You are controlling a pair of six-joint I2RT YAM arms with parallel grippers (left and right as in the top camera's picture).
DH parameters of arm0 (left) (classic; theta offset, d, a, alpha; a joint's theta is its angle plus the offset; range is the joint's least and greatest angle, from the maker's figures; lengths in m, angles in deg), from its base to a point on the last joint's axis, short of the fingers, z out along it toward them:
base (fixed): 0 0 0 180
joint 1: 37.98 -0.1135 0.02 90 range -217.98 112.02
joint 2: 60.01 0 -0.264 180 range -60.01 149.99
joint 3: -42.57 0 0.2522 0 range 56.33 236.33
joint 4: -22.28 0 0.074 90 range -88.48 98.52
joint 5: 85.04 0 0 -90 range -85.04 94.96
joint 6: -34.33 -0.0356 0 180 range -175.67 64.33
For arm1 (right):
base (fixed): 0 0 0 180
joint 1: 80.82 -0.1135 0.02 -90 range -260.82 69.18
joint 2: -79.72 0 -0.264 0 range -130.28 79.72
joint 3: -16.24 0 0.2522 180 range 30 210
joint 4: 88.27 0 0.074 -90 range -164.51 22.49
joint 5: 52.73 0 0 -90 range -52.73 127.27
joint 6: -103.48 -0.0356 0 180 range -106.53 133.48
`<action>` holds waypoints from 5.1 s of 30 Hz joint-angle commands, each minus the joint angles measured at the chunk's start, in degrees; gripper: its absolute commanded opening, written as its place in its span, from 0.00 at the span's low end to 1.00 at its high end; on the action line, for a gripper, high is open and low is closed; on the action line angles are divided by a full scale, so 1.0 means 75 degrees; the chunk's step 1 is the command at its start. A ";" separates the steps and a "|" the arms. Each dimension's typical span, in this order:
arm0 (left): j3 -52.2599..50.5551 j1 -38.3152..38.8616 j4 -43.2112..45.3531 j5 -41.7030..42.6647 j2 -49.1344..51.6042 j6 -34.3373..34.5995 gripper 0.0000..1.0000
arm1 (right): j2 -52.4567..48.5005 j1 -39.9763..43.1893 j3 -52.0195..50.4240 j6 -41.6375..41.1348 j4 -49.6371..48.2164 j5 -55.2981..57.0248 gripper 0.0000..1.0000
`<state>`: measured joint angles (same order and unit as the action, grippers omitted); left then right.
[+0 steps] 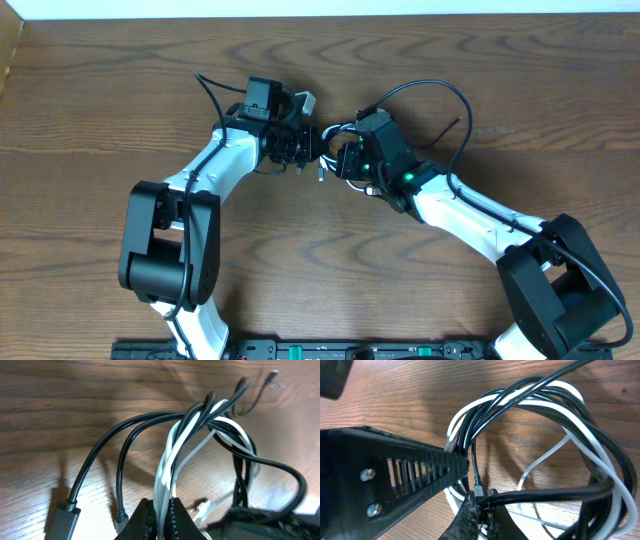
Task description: Untangle cables
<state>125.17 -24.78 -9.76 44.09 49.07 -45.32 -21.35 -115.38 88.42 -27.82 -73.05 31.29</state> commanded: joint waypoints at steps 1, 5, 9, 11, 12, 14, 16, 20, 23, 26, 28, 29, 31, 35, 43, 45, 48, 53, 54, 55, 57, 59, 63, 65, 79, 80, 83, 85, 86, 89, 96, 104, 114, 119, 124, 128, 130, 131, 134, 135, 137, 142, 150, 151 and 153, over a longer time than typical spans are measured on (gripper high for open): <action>-0.0035 0.0023 -0.0017 0.0729 -0.0172 -0.0440 0.07 | 0.0093 0.0117 0.0041 0.0178 -0.0015 0.0329 0.01; -0.0035 0.0023 -0.0023 0.0729 -0.0172 -0.0440 0.07 | 0.0087 0.0114 0.0038 0.0178 0.0099 0.0868 0.01; -0.0035 0.0023 -0.0026 0.0731 -0.0172 -0.0437 0.08 | 0.0087 0.0117 0.0038 0.0216 0.0239 0.1346 0.01; -0.0035 0.0026 -0.0026 0.0731 -0.0172 -0.0437 0.08 | 0.0087 0.0125 0.0038 0.0233 0.0204 0.1565 0.01; -0.0035 0.0023 -0.0026 0.0729 -0.0172 -0.0440 0.08 | 0.0087 0.0125 0.0038 0.0233 0.0157 0.1574 0.01; -0.0035 0.0023 -0.0026 0.0720 -0.0172 -0.0437 0.08 | 0.0090 0.0125 0.0041 0.0233 0.0082 0.1428 0.01; -0.0035 0.0023 -0.0026 0.0691 -0.0172 -0.0437 0.08 | 0.0090 0.0134 0.0041 0.0350 -0.0032 0.1099 0.01; -0.0035 0.0023 -0.0026 0.0697 -0.0172 -0.0437 0.08 | 0.0152 0.0356 0.0041 0.0635 -0.0117 0.0912 0.01; -0.0035 0.0023 -0.0029 0.0699 -0.0172 -0.0437 0.08 | 0.0140 0.0472 0.0041 0.0635 -0.0044 0.0921 0.01; -0.0035 0.0026 -0.0029 0.0705 -0.0172 -0.0434 0.08 | 0.0102 0.0402 0.0038 0.0694 0.0050 0.0918 0.01; -0.0035 0.0026 -0.0032 0.0705 -0.0172 -0.0434 0.08 | 0.0087 0.0361 0.0038 0.0694 0.0169 0.0921 0.01; -0.0035 0.0023 -0.0032 0.0717 -0.0172 -0.0434 0.08 | 0.0087 0.0347 0.0038 0.0691 0.0248 0.0921 0.01; -0.0035 0.0023 -0.0035 0.0734 -0.0172 -0.0431 0.08 | 0.0085 0.0289 0.0038 0.0694 0.0379 0.0927 0.01; -0.0035 0.0023 -0.0023 0.1367 -0.0172 -0.0434 0.08 | 0.0082 0.0134 0.0038 0.0691 0.0350 0.0997 0.01; -0.0035 0.0023 0.0035 0.2148 -0.0172 -0.0443 0.08 | 0.0082 0.0096 0.0038 0.0688 0.0350 0.1262 0.02; -0.0035 0.0023 0.0058 0.2296 -0.0172 -0.0478 0.08 | 0.0082 0.0093 0.0038 0.0688 0.0358 0.1227 0.04; -0.0035 0.0023 0.0058 0.2582 -0.0172 -0.0670 0.08 | 0.0082 0.0064 0.0038 0.0691 0.0382 0.0970 0.30; -0.0035 0.0023 0.0061 0.2579 -0.0172 -0.0726 0.08 | 0.0784 0.0338 0.0041 0.0775 0.0379 -0.0452 0.47; -0.0035 0.0023 0.0058 0.2579 -0.0172 -0.0726 0.08 | 0.0970 0.0402 0.0041 0.0775 0.0385 -0.0641 0.47; -0.0035 0.0023 0.0058 0.2579 -0.0172 -0.0726 0.08 | 0.1224 0.0481 0.0041 0.0775 0.0402 -0.0828 0.44; -0.0035 0.0023 0.0061 0.2579 -0.0172 -0.0723 0.08 | 0.1690 0.0595 0.0041 0.0778 0.0525 -0.0860 0.31; -0.0035 0.0023 0.0061 0.2579 -0.0172 -0.0726 0.08 | 0.2098 0.0664 0.0041 0.0790 0.0694 -0.0667 0.19; -0.0035 0.0023 0.0085 0.2538 -0.0172 -0.0781 0.08 | 0.2407 0.0813 0.0041 0.1154 0.1020 0.0111 0.14; -0.0035 0.0015 0.0076 0.2288 -0.0172 -0.0775 0.07 | 0.2396 0.1072 0.0041 0.1148 0.1480 0.0755 0.11; -0.0035 -0.0187 -0.0239 0.2285 -0.0172 -0.1833 0.07 | 0.1349 0.2955 0.0038 0.2978 0.2352 -0.0149 0.78; -0.0035 -0.0259 -0.0318 0.2296 -0.0172 -0.2133 0.08 | 0.1180 0.3016 0.0041 0.3281 0.2352 -0.0146 0.82; -0.0035 -0.0370 -0.0393 0.2299 -0.0172 -0.2442 0.07 | 0.0895 0.3083 0.0038 0.3934 0.2346 -0.0146 0.83; -0.0035 -0.0423 -0.0443 0.2299 -0.0172 -0.2512 0.07 | 0.0708 0.3083 0.0038 0.4310 0.2276 -0.0216 0.83; -0.0035 -0.0446 -0.0466 0.2328 -0.0172 -0.2576 0.07 | 0.0577 0.3083 0.0038 0.4631 0.2174 -0.0446 0.81; -0.0035 -0.0469 -0.0615 0.3063 -0.0172 -0.3232 0.07 | 0.0187 0.3083 0.0038 0.5782 0.1824 -0.1941 0.79; -0.0035 -0.0469 -0.0644 0.3276 -0.0172 -0.3378 0.07 | -0.0396 0.3010 0.0038 0.6000 0.1084 -0.2614 0.76; -0.0035 -0.0469 -0.0641 0.3273 -0.0172 -0.3378 0.07 | -0.0487 0.2973 0.0038 0.7198 0.1373 -0.3523 0.75; -0.0035 -0.0469 -0.0644 0.3273 -0.0172 -0.3378 0.07 | -0.0487 0.2981 0.0038 0.8344 0.1708 -0.4919 0.75; -0.0035 -0.0469 -0.0644 0.3273 -0.0172 -0.3375 0.07 | -0.0490 0.3057 0.0038 0.9087 0.2355 -0.4884 0.73; -0.0035 -0.0469 -0.0641 0.3273 -0.0172 -0.3375 0.08 | -0.0490 0.3066 0.0038 0.8693 0.2081 -0.4905 0.67; -0.0035 -0.0469 -0.0641 0.3273 -0.0172 -0.3375 0.07 | -0.0513 0.2967 0.0038 0.8087 0.1623 -0.4779 0.63; -0.0035 -0.0469 -0.0644 0.3273 -0.0172 -0.3375 0.08 | -0.0542 0.2897 0.0038 0.7831 0.1384 -0.4648 0.61; -0.0035 -0.0469 -0.0644 0.3273 -0.0172 -0.3375 0.08 | -0.0568 0.2821 0.0038 0.7697 0.1230 -0.4532 0.59; -0.0035 -0.0469 -0.0644 0.3273 -0.0172 -0.3372 0.07 | -0.0685 0.2597 0.0038 0.7405 0.0839 -0.4109 0.56; -0.0035 -0.0469 -0.0644 0.3273 -0.0172 -0.3372 0.08 | -0.0726 0.2538 0.0038 0.7338 0.0752 -0.3937 0.56; -0.0035 -0.0469 -0.0644 0.3276 -0.0172 -0.3369 0.07 | -0.0848 0.2369 0.0038 0.7038 0.0504 -0.3337 0.51; -0.0035 -0.0469 -0.0644 0.3276 -0.0172 -0.3366 0.07 | -0.0991 0.2194 0.0038 0.5916 -0.0041 -0.2212 0.38; -0.0035 -0.0469 -0.0638 0.3267 -0.0172 -0.3346 0.08 | -0.0988 0.2305 0.0038 0.5761 -0.0192 -0.2046 0.01; -0.0035 -0.0469 -0.0635 0.3267 -0.0172 -0.3346 0.07 | -0.0979 0.2366 0.0038 0.5697 -0.0175 -0.2046 0.01; -0.0035 -0.0469 -0.0635 0.3264 -0.0172 -0.3346 0.07 | -0.0950 0.2468 0.0041 0.5482 -0.0131 -0.2049 0.01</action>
<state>125.15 -28.35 -14.15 66.63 49.07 -69.47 -28.33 -98.44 88.33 16.81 -74.17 13.96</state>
